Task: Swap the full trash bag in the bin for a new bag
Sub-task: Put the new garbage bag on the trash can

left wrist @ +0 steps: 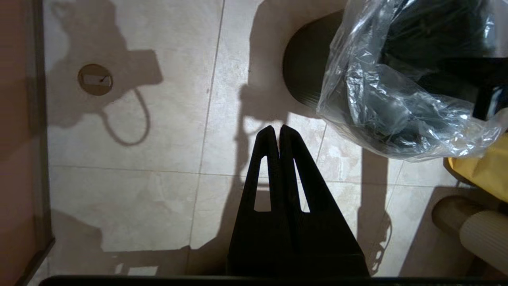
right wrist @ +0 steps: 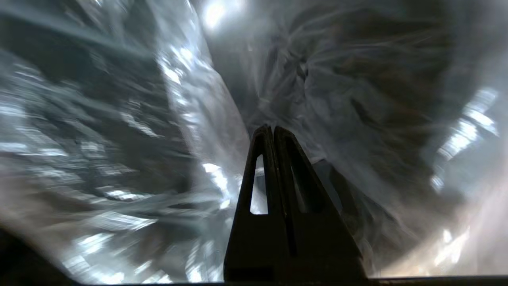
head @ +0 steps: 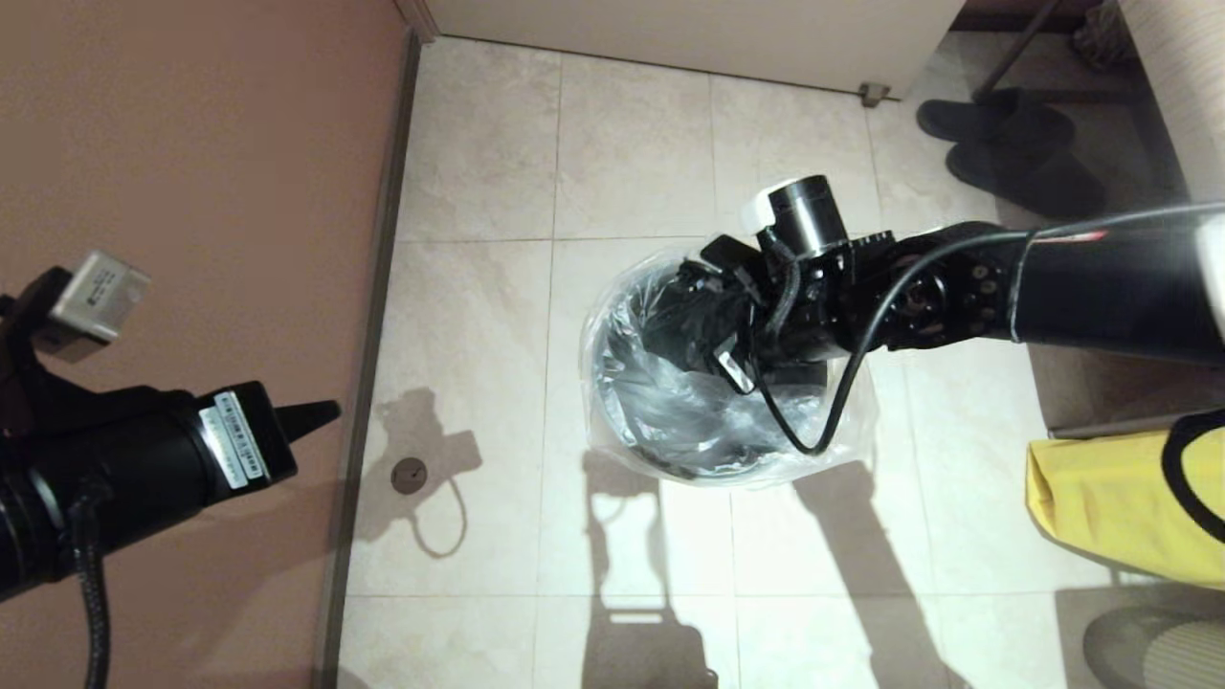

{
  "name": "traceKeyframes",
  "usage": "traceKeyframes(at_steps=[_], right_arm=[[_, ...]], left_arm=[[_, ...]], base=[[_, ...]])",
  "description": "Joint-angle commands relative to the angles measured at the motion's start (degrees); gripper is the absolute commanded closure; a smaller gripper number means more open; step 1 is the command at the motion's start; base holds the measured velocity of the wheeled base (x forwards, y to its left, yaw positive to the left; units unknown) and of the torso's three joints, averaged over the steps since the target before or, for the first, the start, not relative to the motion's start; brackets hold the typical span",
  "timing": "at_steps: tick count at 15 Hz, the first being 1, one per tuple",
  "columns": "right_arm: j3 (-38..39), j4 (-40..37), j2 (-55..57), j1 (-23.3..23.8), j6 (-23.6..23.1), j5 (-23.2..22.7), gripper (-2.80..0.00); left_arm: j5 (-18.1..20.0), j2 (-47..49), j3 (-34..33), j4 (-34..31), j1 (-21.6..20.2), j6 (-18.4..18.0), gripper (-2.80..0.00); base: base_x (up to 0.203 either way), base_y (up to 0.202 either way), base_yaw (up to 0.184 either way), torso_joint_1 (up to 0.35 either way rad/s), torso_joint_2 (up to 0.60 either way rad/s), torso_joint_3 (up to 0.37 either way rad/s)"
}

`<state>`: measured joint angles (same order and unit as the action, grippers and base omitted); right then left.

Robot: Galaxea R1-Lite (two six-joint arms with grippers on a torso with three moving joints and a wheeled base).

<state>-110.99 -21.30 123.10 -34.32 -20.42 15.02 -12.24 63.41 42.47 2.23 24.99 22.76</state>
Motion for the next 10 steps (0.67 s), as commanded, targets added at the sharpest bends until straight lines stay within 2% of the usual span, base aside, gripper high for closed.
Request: traceKeyframes(at_steps=[1, 4, 7, 10], right_arm=[[-2.1, -1.0, 4.4, 0.5, -3.9, 2.0, 0.0], [-2.1, 1.2, 7.8, 1.5, -6.1, 2.0, 0.0], [-2.1, 10.3, 12.8, 2.4, -7.4, -0.7, 0.0], [-2.1, 11.6, 16.5, 2.7, -8.2, -1.8, 0.0]], left_arm=[[0.0, -2.0, -1.3, 0.1, -0.5, -0.1, 0.0], [1.4, -2.4, -1.4, 0.2, -0.6, -0.2, 0.0], [2.2, -3.0, -1.8, 0.5, 0.0, -0.2, 0.0], [2.2, -2.9, -2.7, 0.6, 0.8, -0.2, 0.0]], base=[[0.0, 0.0, 0.0, 0.0, 0.0, 0.0], [0.0, 0.0, 0.0, 0.0, 0.0, 0.0], [0.0, 0.0, 0.0, 0.0, 0.0, 0.0], [0.0, 0.0, 0.0, 0.0, 0.0, 0.0]])
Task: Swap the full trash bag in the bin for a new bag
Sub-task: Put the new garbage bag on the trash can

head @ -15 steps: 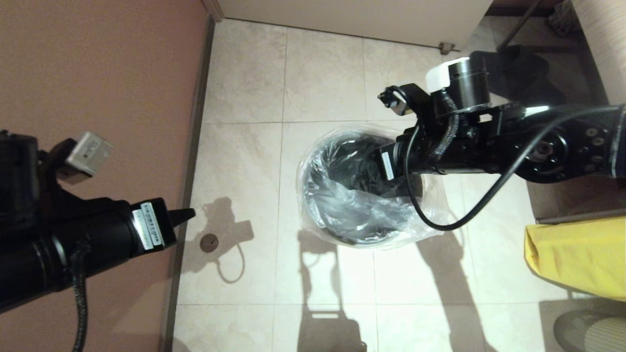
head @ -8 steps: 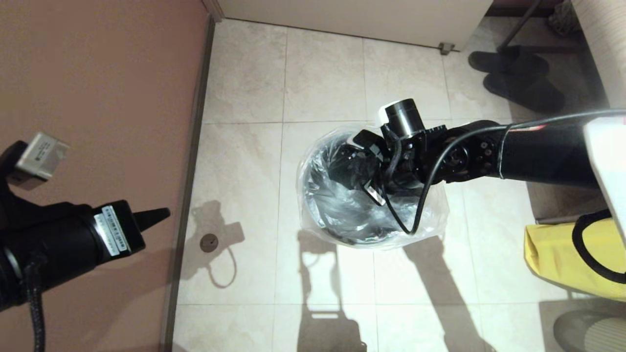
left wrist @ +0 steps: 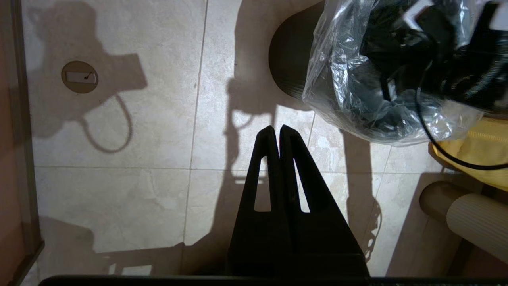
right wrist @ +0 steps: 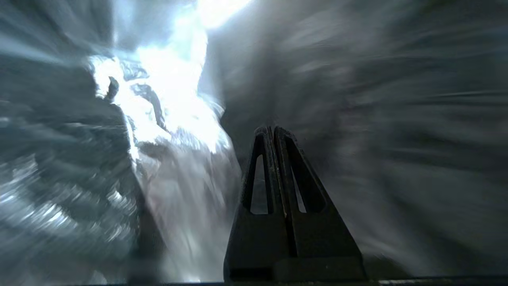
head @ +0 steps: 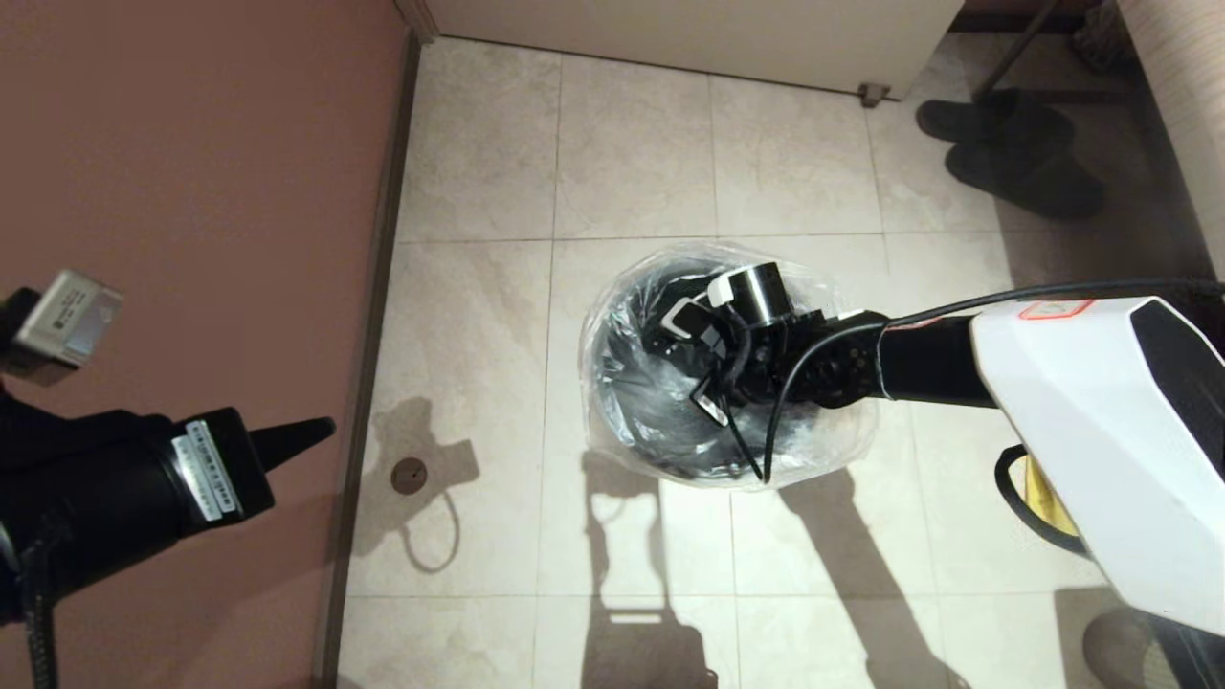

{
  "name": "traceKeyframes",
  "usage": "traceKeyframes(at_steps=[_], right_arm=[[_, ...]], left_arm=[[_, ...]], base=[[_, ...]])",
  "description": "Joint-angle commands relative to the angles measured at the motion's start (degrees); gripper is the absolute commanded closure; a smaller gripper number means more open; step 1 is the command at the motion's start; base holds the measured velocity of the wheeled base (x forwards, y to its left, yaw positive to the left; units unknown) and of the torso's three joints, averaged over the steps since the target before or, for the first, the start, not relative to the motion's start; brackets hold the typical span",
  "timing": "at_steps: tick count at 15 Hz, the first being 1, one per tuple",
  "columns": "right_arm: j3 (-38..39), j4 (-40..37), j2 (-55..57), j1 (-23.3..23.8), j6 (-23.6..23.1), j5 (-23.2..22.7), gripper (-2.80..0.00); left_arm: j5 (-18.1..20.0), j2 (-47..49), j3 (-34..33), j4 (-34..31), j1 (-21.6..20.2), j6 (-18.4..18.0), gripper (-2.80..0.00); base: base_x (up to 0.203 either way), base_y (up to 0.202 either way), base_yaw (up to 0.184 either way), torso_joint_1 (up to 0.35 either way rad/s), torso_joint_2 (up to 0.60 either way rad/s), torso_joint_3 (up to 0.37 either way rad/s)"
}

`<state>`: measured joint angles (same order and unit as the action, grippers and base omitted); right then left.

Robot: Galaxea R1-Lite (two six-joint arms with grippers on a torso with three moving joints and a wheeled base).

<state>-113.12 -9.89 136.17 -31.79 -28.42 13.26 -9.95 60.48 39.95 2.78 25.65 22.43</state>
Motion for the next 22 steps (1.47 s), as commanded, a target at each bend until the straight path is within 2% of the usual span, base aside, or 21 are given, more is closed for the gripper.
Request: traceKeyframes(at_steps=[1, 3, 6, 9, 17, 20, 22], right_arm=[[0.0, 0.4, 4.3, 0.2, -0.2, -0.1, 0.0], [0.0, 1.3, 6.7, 0.4, -0.2, -0.4, 0.0], [0.0, 7.0, 9.8, 0.9, -0.2, -0.8, 0.0], [0.0, 7.6, 10.6, 1.1, -0.2, -1.7, 0.0], [0.5, 5.6, 2.3, 1.0, 0.7, -1.7, 0.0], [0.6, -1.1, -3.1, 0.2, 5.8, -1.7, 0.0], [0.6, -4.5, -6.4, -0.4, 12.9, -1.8, 0.0]], left_arm=[[0.0, 0.3, -0.6, 0.1, 0.2, 0.2, 0.0], [-0.1, 0.4, -1.4, 1.6, 1.1, 0.2, 0.0], [-0.1, 1.3, -2.2, 2.9, 1.9, 0.1, 0.0], [-0.1, 1.6, -2.2, 2.9, 1.9, 0.1, 0.0], [-0.1, 2.0, -1.5, 3.1, 2.1, 0.1, 0.0], [-0.1, 1.7, 0.0, 3.0, 2.1, 0.2, 0.0], [-0.1, 1.0, 0.0, 2.7, 2.0, 0.2, 0.0]], base=[[0.0, 0.0, 0.0, 0.0, 0.0, 0.0], [0.0, 0.0, 0.0, 0.0, 0.0, 0.0], [0.0, 0.0, 0.0, 0.0, 0.0, 0.0], [0.0, 0.0, 0.0, 0.0, 0.0, 0.0], [0.0, 0.0, 0.0, 0.0, 0.0, 0.0], [0.0, 0.0, 0.0, 0.0, 0.0, 0.0], [0.0, 0.0, 0.0, 0.0, 0.0, 0.0]])
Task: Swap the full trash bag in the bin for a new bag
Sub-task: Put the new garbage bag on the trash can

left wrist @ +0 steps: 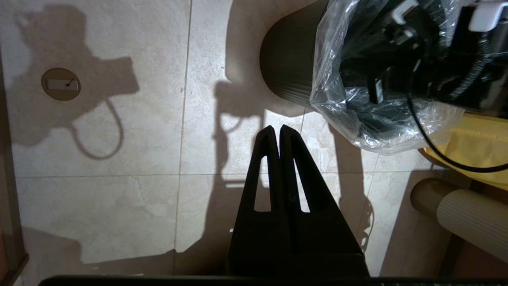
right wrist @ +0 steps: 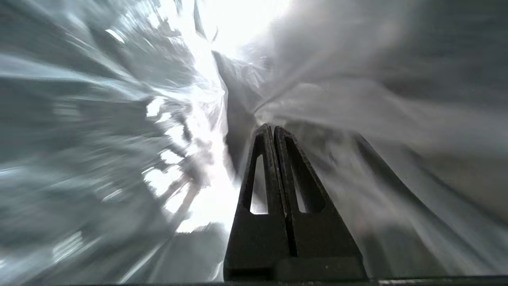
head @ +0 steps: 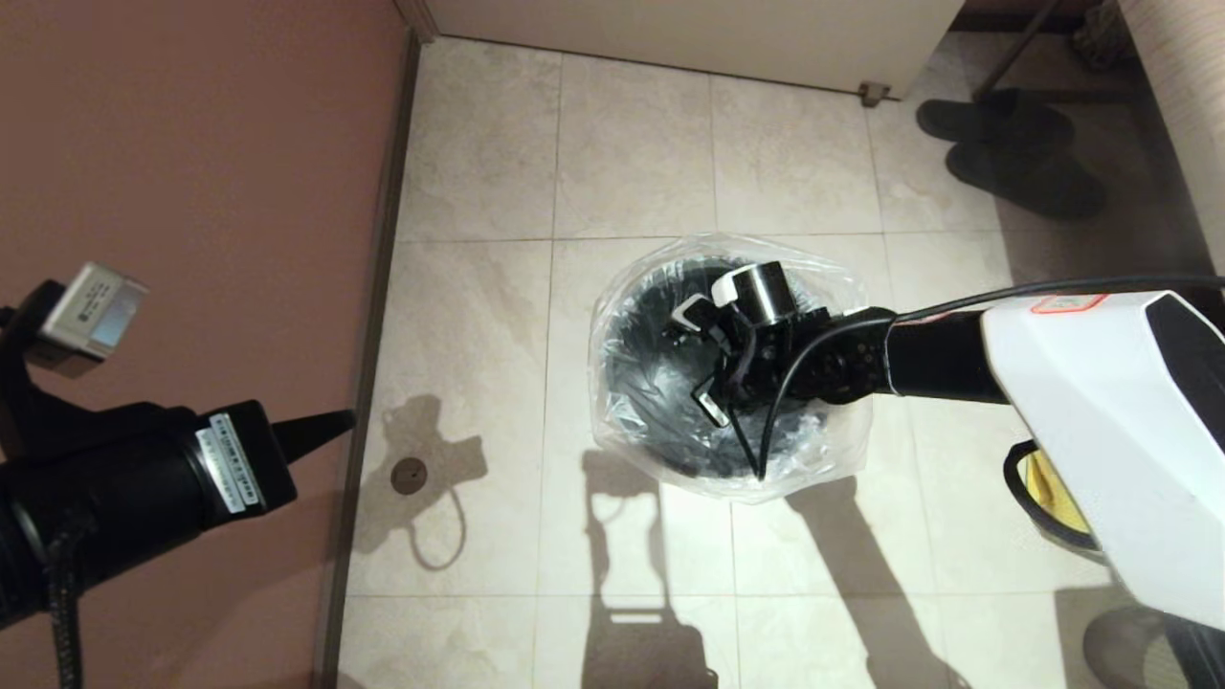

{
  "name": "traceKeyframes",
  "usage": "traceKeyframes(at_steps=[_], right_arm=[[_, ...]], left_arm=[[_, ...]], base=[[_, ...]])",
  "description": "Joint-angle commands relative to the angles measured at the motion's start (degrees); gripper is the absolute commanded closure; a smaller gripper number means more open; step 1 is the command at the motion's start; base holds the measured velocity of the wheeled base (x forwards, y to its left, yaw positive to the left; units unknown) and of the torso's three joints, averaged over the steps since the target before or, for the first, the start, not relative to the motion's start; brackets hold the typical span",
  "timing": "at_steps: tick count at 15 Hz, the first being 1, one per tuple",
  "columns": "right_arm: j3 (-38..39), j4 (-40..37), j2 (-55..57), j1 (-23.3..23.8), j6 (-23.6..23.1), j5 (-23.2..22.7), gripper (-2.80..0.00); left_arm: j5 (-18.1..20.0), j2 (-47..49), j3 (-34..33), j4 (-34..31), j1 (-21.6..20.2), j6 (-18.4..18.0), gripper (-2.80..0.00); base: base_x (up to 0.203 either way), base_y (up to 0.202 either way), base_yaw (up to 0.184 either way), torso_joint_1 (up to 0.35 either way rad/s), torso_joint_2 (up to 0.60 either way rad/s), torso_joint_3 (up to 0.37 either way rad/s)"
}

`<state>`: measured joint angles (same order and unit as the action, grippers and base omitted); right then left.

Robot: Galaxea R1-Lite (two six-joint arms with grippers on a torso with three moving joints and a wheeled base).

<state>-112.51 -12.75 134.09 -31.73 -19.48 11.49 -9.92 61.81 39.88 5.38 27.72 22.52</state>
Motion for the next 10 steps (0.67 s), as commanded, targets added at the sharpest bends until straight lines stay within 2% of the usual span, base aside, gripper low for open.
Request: traceKeyframes(at_steps=[1, 3, 4, 7, 8, 10], right_arm=[[0.0, -2.8, -5.7, -0.7, 7.8, -0.7, 0.0], [0.0, -4.3, -8.8, -1.1, 15.5, -2.1, 0.0], [0.1, -5.0, -10.5, -1.1, 18.0, -2.3, 0.0], [0.7, -12.1, -17.6, -0.9, 26.7, -2.3, 0.0], [1.3, -14.3, -20.5, -0.3, 30.2, -2.1, 0.0], [4.3, -16.7, -26.3, 2.0, 38.2, -1.7, 0.0]], left_arm=[[-0.1, -0.7, -0.1, 0.1, 0.0, 0.2, 0.0], [-0.1, -1.4, -0.2, 0.3, 0.0, 0.2, 0.0], [-0.1, -1.9, -0.3, 0.3, 0.0, 0.2, 0.0], [0.9, -3.7, -1.4, 0.3, 0.1, 0.4, 0.0], [2.9, -5.1, -2.2, 0.3, 0.0, 0.4, 0.0], [10.2, -7.7, -5.2, 0.4, -0.8, 0.5, 0.0]], base=[[0.0, 0.0, 0.0, 0.0, 0.0, 0.0], [0.0, 0.0, 0.0, 0.0, 0.0, 0.0], [0.0, 0.0, 0.0, 0.0, 0.0, 0.0], [0.0, 0.0, 0.0, 0.0, 0.0, 0.0], [0.0, 0.0, 0.0, 0.0, 0.0, 0.0], [0.0, 0.0, 0.0, 0.0, 0.0, 0.0]])
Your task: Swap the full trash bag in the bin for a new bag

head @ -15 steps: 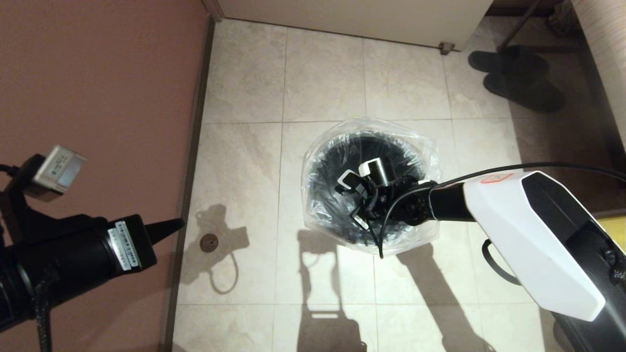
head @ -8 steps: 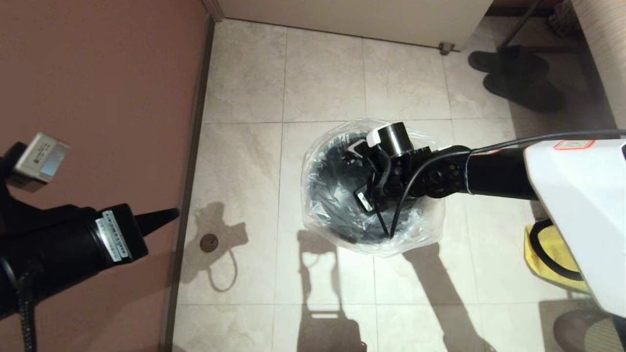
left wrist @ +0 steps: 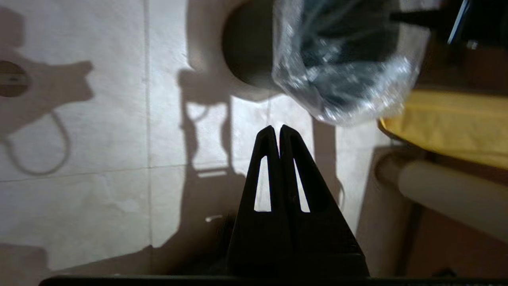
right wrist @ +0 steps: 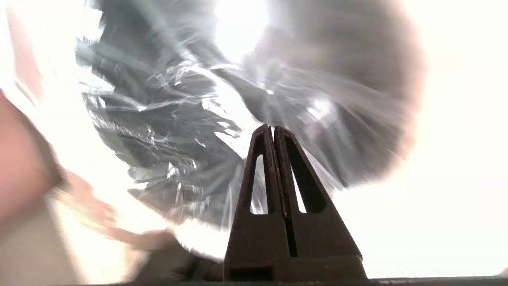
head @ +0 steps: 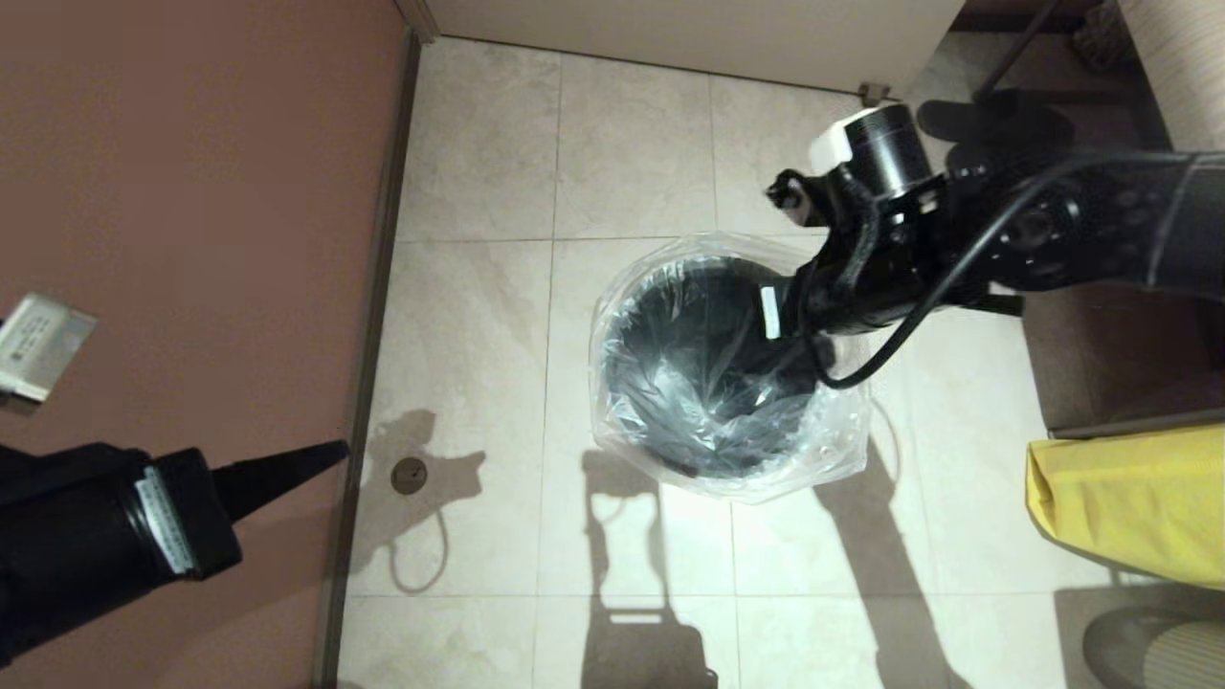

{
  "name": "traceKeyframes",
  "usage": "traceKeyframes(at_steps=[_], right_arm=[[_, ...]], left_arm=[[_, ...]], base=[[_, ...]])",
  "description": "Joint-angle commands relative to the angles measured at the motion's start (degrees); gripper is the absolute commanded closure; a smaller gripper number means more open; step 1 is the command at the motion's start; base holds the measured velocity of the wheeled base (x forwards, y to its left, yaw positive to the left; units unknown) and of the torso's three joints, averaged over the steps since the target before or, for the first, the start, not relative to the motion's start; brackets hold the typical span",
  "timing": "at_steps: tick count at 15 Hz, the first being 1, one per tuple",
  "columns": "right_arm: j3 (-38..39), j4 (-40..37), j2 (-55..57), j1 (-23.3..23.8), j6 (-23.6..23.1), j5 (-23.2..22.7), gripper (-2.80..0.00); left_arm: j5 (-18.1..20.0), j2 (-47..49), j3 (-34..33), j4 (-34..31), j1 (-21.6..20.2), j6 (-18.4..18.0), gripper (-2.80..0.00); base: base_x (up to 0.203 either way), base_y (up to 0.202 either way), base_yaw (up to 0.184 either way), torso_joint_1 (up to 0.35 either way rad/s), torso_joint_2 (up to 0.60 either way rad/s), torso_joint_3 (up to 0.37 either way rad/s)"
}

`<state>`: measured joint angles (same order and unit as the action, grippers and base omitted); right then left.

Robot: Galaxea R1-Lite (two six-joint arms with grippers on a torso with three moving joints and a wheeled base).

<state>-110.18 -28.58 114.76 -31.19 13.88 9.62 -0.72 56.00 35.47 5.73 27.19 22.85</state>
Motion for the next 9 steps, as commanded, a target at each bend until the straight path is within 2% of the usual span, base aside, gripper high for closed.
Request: traceKeyframes(at_steps=[1, 4, 5, 7, 9], right_arm=[[4.5, -1.4, -10.3, 2.8, 8.8, 0.6, 0.0], [14.1, -1.8, -21.6, 5.2, 18.1, 1.5, 0.0], [17.9, -1.8, -25.5, 6.4, 20.4, 1.6, 0.0], [24.5, -1.9, -33.8, 10.1, 22.7, 1.6, 0.0], [30.9, -1.9, -43.5, 15.1, 23.7, 1.5, 0.0]], left_arm=[[2.2, -2.1, -2.3, 0.1, -0.5, 0.1, 0.0], [2.4, -5.5, -7.2, 0.9, -0.7, 0.0, 0.0], [2.4, -7.3, -9.5, 3.0, -1.6, -0.4, 0.0], [1.4, -12.2, -11.2, 5.7, -5.0, -2.0, 0.0], [-0.2, -19.0, -11.5, 4.0, -10.2, -4.9, 0.0]], base=[[0.0, 0.0, 0.0, 0.0, 0.0, 0.0], [0.0, 0.0, 0.0, 0.0, 0.0, 0.0], [0.0, 0.0, 0.0, 0.0, 0.0, 0.0], [0.0, 0.0, 0.0, 0.0, 0.0, 0.0], [0.0, 0.0, 0.0, 0.0, 0.0, 0.0]])
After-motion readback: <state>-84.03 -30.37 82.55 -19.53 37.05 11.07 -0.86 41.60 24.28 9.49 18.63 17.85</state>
